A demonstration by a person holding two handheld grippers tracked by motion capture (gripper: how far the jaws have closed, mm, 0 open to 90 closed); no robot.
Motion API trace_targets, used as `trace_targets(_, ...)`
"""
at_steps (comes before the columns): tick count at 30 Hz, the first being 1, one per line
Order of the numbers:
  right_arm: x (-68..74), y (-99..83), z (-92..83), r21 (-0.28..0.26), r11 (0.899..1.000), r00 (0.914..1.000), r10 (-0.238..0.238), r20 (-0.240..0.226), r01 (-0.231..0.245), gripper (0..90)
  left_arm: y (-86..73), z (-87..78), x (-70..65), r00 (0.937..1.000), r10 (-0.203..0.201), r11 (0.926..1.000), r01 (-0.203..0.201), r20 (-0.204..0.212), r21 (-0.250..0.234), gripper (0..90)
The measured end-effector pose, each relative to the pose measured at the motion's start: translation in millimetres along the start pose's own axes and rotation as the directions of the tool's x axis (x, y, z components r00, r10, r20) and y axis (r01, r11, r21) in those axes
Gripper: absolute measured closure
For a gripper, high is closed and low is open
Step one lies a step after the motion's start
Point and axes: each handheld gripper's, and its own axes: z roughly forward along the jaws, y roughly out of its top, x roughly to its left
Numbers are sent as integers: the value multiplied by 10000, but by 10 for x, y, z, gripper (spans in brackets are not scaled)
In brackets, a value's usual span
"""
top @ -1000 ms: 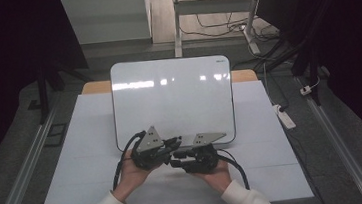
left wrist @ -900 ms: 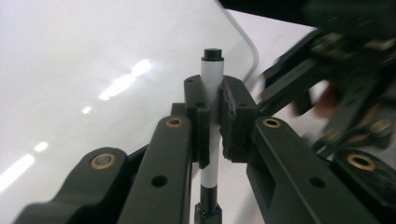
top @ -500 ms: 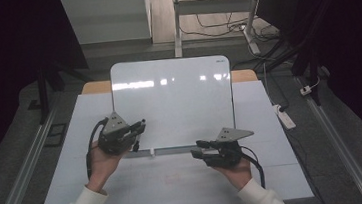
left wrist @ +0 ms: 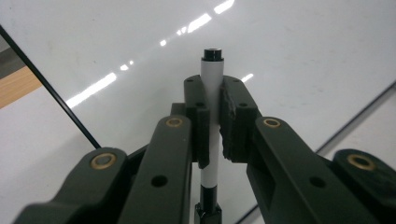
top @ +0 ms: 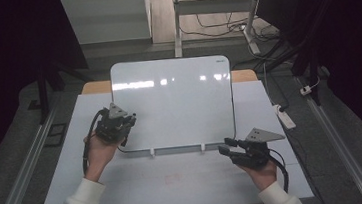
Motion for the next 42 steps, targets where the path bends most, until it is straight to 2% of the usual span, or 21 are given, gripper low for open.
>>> trace_targets(8,-79,-43,-61,24,9999,9994,147,301,-148,554,110,216,-46,9981,449,9976,-425,-429,555,814)
trace_targets(16,-108,-61,-84,13,9998,9990,207,390,-208,553,127,325,-91,9933,854,9934,-790,-773,827,805)
trace_targets(21,-120,-65,-87,17,9997,9989,224,424,-225,552,126,326,-93,9928,900,9939,-845,-792,706,786)
trace_targets(24,-130,-68,-92,-2,9997,9986,233,466,-233,551,129,285,-97,9930,942,9947,-909,-708,487,699)
trace_targets(27,-141,-72,-98,24,9998,9985,214,505,-215,546,124,203,-101,9935,899,9960,-897,-700,56,622)
trace_targets(30,-162,-82,-100,79,9999,9986,68,525,-72,529,83,89,-86,9970,697,9963,-714,-346,-482,523)
trace_targets(33,-201,-104,-109,125,9997,9974,-212,692,203,509,-8,-30,-55,9990,284,9945,-248,347,-1022,452)
trace_targets(34,-210,-110,-113,120,9996,9971,-248,719,240,505,-47,-77,-41,9976,80,9929,2,681,-1193,435)
trace_targets(36,-234,-126,-116,122,9989,9960,-469,766,461,495,-108,-153,-37,9949,-112,9900,252,1005,-1386,406)
trace_targets(42,-280,-166,-135,267,9945,9904,-1036,916,1016,474,-364,-358,-57,9862,-257,9844,535,1638,-1674,356)
